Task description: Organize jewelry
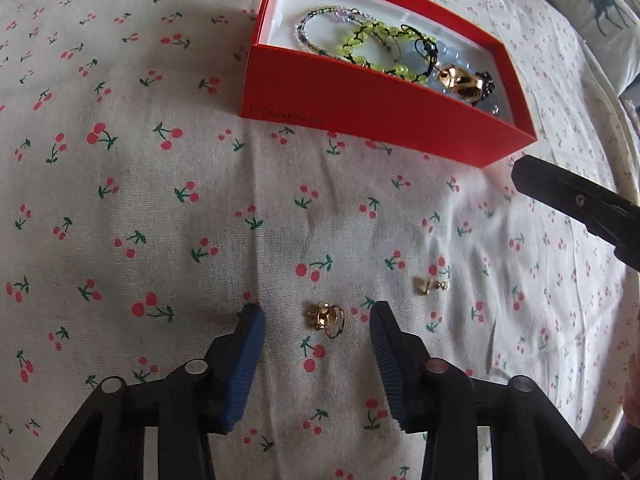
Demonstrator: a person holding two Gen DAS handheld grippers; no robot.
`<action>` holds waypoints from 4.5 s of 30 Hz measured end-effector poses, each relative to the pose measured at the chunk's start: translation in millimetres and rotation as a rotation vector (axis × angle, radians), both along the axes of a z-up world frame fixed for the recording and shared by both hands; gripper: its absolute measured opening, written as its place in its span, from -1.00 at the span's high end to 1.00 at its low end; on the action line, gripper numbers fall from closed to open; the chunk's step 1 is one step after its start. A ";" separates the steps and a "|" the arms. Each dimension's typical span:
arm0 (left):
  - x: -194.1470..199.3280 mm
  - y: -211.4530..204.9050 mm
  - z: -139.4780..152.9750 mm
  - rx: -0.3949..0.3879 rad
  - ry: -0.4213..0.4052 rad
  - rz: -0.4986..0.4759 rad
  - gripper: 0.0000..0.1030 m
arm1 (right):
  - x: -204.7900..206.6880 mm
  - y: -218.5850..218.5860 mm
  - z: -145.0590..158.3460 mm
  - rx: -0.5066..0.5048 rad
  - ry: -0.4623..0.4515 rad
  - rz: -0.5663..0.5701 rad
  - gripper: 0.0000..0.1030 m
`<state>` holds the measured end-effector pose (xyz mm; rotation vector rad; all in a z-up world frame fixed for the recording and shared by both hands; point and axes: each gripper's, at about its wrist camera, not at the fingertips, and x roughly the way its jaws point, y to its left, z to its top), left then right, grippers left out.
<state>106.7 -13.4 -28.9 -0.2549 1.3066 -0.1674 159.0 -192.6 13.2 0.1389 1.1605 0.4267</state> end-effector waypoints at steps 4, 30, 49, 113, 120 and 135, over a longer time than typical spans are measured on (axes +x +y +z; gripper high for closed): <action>2.9 -4.6 -5.9 0.008 0.003 0.007 0.48 | -6.2 1.8 -3.3 -0.021 0.010 0.006 -0.10; 57.0 -9.4 66.8 -0.036 -0.290 0.100 1.00 | -5.3 -13.0 -11.4 -0.020 0.055 -0.036 -0.10; 27.5 2.8 62.3 0.004 -0.258 0.124 0.20 | -25.0 -27.0 0.3 -0.015 0.035 -0.039 -0.10; -69.5 22.7 -17.8 0.188 -0.369 -0.050 0.50 | -87.0 44.0 -53.6 -0.175 -0.166 0.239 -0.48; -61.8 25.7 -18.8 0.183 -0.358 -0.033 0.51 | -71.4 46.8 -55.2 -0.171 -0.143 0.198 -0.48; -51.5 37.2 -14.8 0.148 -0.281 0.032 0.87 | -49.4 62.0 -48.3 -0.201 -0.075 0.180 0.63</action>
